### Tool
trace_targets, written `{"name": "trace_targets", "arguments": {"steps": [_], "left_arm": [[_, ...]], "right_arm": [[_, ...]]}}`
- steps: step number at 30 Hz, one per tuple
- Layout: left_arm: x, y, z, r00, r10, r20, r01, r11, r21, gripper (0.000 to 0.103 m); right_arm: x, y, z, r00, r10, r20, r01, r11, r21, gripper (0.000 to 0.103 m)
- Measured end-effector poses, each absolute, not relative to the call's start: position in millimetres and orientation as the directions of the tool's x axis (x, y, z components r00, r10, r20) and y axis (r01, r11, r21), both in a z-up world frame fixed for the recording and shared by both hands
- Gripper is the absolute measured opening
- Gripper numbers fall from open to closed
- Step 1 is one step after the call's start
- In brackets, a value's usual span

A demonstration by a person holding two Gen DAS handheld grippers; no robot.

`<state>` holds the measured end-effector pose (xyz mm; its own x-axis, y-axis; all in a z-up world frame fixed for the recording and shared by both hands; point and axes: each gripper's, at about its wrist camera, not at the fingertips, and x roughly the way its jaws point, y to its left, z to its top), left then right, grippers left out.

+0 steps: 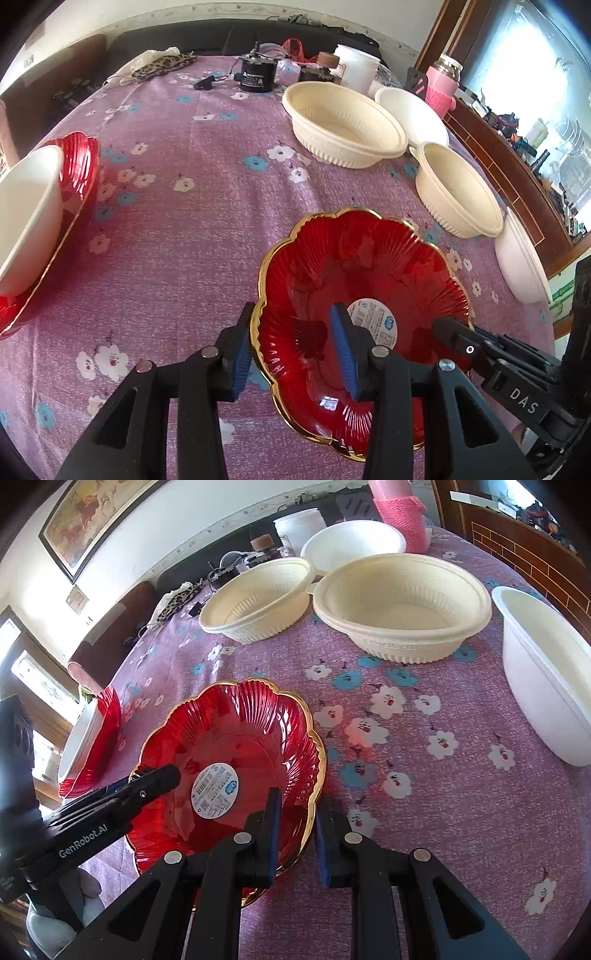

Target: Organize plates and bowls

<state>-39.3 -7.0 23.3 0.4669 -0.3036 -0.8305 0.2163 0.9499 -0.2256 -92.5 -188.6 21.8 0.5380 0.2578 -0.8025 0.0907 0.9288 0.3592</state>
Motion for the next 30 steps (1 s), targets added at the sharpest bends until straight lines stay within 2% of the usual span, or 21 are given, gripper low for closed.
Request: {"name": "trace_targets", "arguments": {"steps": [18, 30], "left_arm": [[-61, 63, 82, 0.644, -0.297, -0.705, 0.119, 0.949, -0.291, 0.039], [-57, 174, 93, 0.722, -0.185, -0.667, -0.088, 0.931, -0.355, 0.039]], "right_arm": [[-78, -135, 66, 0.599, 0.314, -0.736, -0.032, 0.929, 0.37, 0.02], [-49, -24, 110, 0.633, 0.355, -0.687, -0.234, 0.935, 0.267, 0.02]]}}
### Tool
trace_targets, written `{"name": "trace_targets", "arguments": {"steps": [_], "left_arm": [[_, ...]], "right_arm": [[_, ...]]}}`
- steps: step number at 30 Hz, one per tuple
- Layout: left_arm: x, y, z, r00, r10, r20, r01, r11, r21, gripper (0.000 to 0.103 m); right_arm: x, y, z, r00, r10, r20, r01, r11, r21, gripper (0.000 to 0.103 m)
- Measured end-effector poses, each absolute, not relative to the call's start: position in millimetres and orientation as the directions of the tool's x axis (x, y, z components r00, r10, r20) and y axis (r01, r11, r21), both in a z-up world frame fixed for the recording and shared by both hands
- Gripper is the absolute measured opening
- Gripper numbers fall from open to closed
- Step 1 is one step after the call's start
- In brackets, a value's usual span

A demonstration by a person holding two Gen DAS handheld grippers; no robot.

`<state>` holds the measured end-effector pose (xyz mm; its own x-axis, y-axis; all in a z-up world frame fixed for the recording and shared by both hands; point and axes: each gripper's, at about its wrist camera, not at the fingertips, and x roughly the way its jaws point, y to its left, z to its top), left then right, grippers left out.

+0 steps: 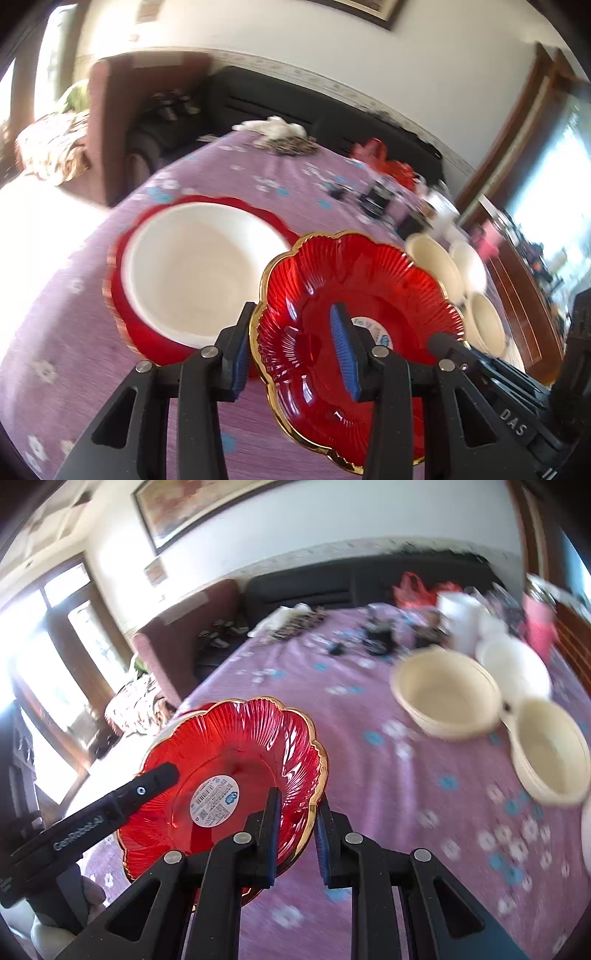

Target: Organize plates and bowls

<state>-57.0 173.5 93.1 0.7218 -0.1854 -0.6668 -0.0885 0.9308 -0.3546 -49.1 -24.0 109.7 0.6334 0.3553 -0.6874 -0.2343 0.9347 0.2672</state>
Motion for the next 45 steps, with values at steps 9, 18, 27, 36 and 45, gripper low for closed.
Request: {"name": "trace_targets", "arguments": {"steps": [9, 18, 27, 36, 45], "left_arm": [[-41, 244, 86, 0.737, -0.101, -0.669, -0.205, 0.909, -0.362, 0.039], [-13, 274, 63, 0.71, -0.082, -0.7, -0.25, 0.899, -0.36, 0.039], [-10, 275, 64, 0.722, -0.096, -0.686, -0.233, 0.898, -0.372, 0.039], [-25, 276, 75, 0.74, -0.055, -0.67, -0.249, 0.903, -0.349, 0.04], [-22, 268, 71, 0.73, 0.043, -0.682, -0.279, 0.93, -0.24, 0.044]], "right_arm": [[-9, 57, 110, 0.61, 0.398, -0.685, -0.342, 0.912, 0.225, 0.02], [28, 92, 91, 0.571, 0.39, -0.722, -0.352, 0.911, 0.214, 0.02], [43, 98, 75, 0.551, 0.364, -0.751, -0.345, 0.919, 0.193, 0.021], [47, 104, 65, 0.515, 0.386, -0.766, -0.348, 0.91, 0.225, 0.024], [41, 119, 65, 0.621, 0.276, -0.734, -0.358, 0.932, 0.048, 0.024]]}}
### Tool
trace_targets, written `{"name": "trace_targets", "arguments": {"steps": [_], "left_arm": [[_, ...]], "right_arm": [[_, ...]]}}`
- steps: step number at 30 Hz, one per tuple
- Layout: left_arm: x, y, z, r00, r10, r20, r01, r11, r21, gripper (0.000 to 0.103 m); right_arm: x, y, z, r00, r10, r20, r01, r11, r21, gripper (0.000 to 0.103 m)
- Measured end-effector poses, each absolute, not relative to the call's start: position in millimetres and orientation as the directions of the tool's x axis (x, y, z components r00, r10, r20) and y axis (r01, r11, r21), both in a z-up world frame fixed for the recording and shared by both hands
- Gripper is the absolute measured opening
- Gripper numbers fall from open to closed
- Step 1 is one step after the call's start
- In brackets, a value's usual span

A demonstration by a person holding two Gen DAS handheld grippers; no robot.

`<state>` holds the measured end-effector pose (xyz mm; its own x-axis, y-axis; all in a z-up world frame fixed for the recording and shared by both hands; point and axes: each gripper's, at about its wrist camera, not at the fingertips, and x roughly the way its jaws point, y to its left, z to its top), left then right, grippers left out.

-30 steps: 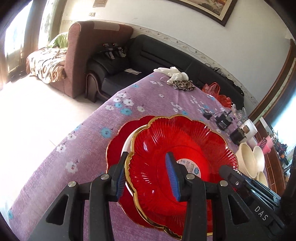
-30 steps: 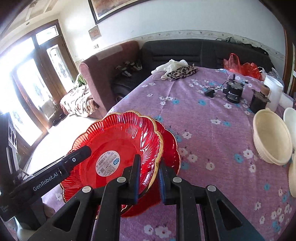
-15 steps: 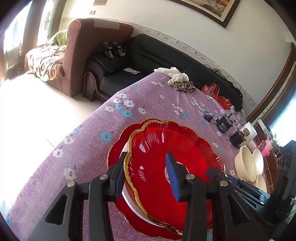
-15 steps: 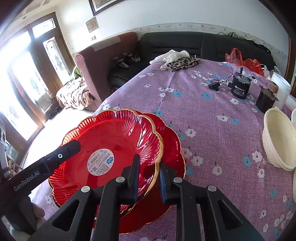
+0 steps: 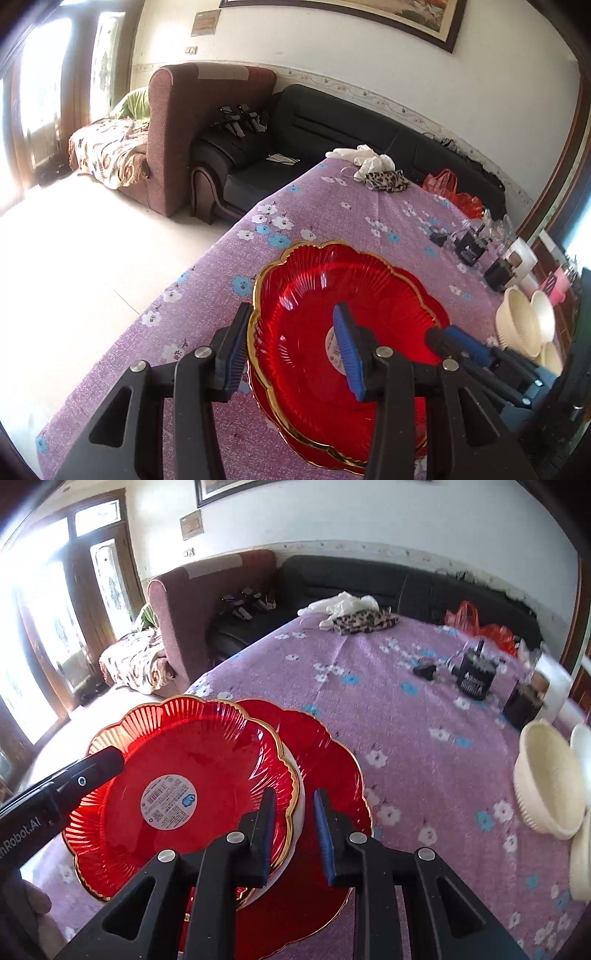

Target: Organize plates and bowls

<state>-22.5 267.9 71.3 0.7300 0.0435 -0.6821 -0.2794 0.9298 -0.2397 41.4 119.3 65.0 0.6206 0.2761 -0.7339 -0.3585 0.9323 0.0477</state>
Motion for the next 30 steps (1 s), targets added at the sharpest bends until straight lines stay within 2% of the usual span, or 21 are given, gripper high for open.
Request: {"name": "trace_targets", "arguments": {"steps": [8, 13, 19, 20, 21, 22, 23, 24, 30], "left_arm": [[-15, 260, 58, 0.706, 0.028, -0.707, -0.265, 0.937, -0.228, 0.046], [-24, 267, 68, 0.736, 0.017, -0.677, -0.265, 0.927, -0.265, 0.066], [-32, 274, 79, 0.756, 0.037, -0.654, -0.282, 0.92, -0.274, 0.073], [-34, 276, 80, 0.756, 0.037, -0.653, -0.289, 0.915, -0.282, 0.073], [-36, 278, 80, 0.757, 0.035, -0.653, -0.293, 0.911, -0.29, 0.073], [-38, 280, 81, 0.759, 0.034, -0.651, -0.299, 0.906, -0.301, 0.073], [-42, 283, 83, 0.763, 0.035, -0.645, -0.304, 0.9, -0.311, 0.073], [-45, 285, 84, 0.767, 0.035, -0.641, -0.308, 0.896, -0.319, 0.073], [-64, 292, 91, 0.775, 0.052, -0.63, -0.341, 0.874, -0.347, 0.077]], "right_arm": [[42, 117, 73, 0.645, 0.26, -0.718, -0.348, 0.937, 0.026, 0.024], [46, 114, 69, 0.634, 0.271, -0.725, -0.339, 0.939, 0.054, 0.025], [45, 113, 67, 0.635, 0.281, -0.72, -0.334, 0.94, 0.071, 0.026], [46, 111, 68, 0.634, 0.29, -0.717, -0.333, 0.939, 0.085, 0.029], [46, 109, 69, 0.632, 0.297, -0.716, -0.33, 0.939, 0.098, 0.044], [47, 104, 71, 0.631, 0.312, -0.71, -0.321, 0.938, 0.128, 0.053], [47, 99, 74, 0.635, 0.329, -0.699, -0.313, 0.937, 0.156, 0.067], [45, 94, 78, 0.644, 0.339, -0.685, -0.303, 0.936, 0.179, 0.069], [33, 70, 97, 0.686, 0.332, -0.647, -0.261, 0.943, 0.207, 0.069]]}}
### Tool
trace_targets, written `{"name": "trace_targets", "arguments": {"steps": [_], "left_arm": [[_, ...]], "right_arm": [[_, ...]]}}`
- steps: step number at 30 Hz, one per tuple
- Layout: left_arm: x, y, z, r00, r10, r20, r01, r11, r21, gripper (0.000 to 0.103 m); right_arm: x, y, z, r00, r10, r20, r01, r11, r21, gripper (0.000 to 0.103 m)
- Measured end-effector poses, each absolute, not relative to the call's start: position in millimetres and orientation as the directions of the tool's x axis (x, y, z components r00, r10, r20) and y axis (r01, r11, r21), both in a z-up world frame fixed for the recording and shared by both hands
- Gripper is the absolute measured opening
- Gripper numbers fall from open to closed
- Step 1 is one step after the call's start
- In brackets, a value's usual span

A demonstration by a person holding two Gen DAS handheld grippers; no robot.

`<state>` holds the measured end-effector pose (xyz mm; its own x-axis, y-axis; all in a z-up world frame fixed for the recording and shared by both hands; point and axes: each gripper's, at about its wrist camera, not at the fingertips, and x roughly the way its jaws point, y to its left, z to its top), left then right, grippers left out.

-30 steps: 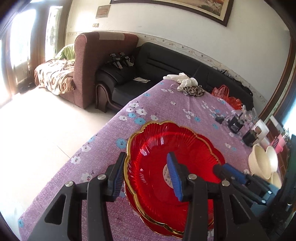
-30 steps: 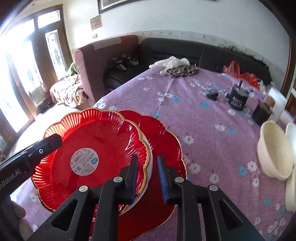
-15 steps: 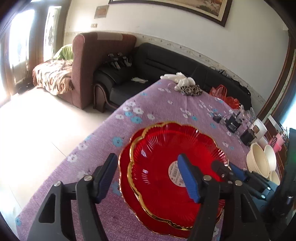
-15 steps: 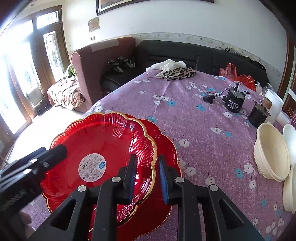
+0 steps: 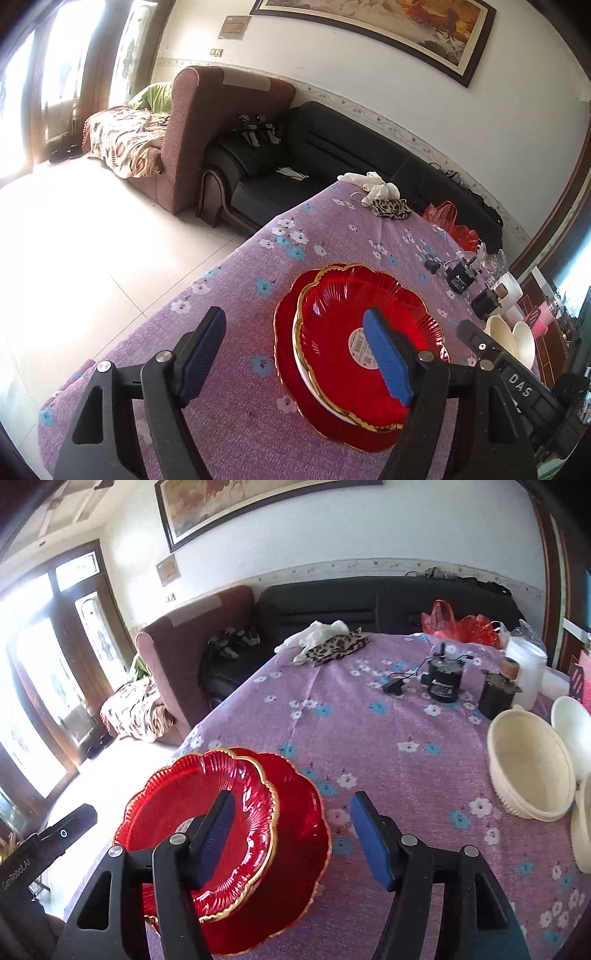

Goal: Organize plates and bowls
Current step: 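Lower the small red plate onto the stack and open both tools, then move the right tool to a white bowl and grasp its rim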

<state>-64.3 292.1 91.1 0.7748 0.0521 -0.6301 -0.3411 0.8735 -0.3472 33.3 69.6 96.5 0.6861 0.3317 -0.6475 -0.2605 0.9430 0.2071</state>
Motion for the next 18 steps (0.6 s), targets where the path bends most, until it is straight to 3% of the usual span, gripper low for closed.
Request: {"name": "trace_targets", "arguments": {"steps": [10, 18], "left_arm": [[-91, 255, 97, 0.766, 0.026, -0.642, -0.302, 0.896, -0.325, 0.078], [-108, 193, 106, 0.759, -0.032, -0.65, -0.166, 0.956, -0.242, 0.078]], "right_arm": [[-19, 15, 101, 0.694, 0.325, -0.642, -0.22, 0.945, 0.24, 0.072], [-65, -41, 91, 0.695, 0.295, -0.655, -0.167, 0.953, 0.252, 0.072]]}}
